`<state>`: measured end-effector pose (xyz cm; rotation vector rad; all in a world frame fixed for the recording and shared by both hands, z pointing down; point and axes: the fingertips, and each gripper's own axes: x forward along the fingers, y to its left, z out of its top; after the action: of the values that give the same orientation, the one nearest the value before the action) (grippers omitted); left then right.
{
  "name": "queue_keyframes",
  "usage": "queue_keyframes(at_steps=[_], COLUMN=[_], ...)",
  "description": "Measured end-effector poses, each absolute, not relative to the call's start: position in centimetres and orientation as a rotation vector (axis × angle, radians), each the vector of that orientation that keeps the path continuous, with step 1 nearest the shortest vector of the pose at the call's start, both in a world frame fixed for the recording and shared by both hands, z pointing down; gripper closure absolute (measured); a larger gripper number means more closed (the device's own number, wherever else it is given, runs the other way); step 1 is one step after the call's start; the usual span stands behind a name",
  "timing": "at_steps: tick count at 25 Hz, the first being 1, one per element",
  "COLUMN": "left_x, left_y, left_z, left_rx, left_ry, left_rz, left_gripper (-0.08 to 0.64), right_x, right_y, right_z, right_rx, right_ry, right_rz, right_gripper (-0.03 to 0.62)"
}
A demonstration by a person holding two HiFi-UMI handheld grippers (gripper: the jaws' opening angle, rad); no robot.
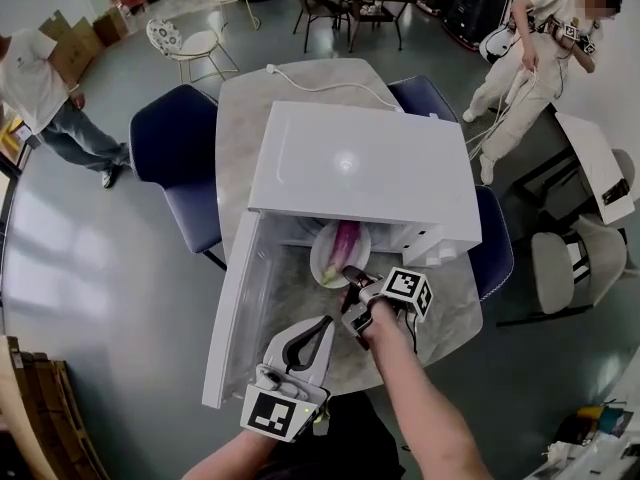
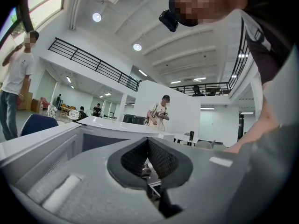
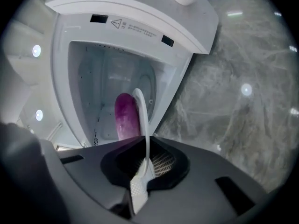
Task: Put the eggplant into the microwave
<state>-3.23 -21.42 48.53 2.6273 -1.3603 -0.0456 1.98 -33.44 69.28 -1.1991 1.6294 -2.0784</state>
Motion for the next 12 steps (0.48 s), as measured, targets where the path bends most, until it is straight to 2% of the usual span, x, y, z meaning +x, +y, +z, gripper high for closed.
queue_keyframes(at_steps=[12], left_x=[-3.3], left_y=[-24.4], left_z=[50.3], left_rx=[2.628], left_ry=[-1.380], left_rz=[-0.060], left_gripper=[0.554], right_x=[2.0], right_y=[-37.1], right_z=[71.1], right_rx=[-1.221], right_ry=[1.543], right_rz=[-2.012], right_gripper=[0.572])
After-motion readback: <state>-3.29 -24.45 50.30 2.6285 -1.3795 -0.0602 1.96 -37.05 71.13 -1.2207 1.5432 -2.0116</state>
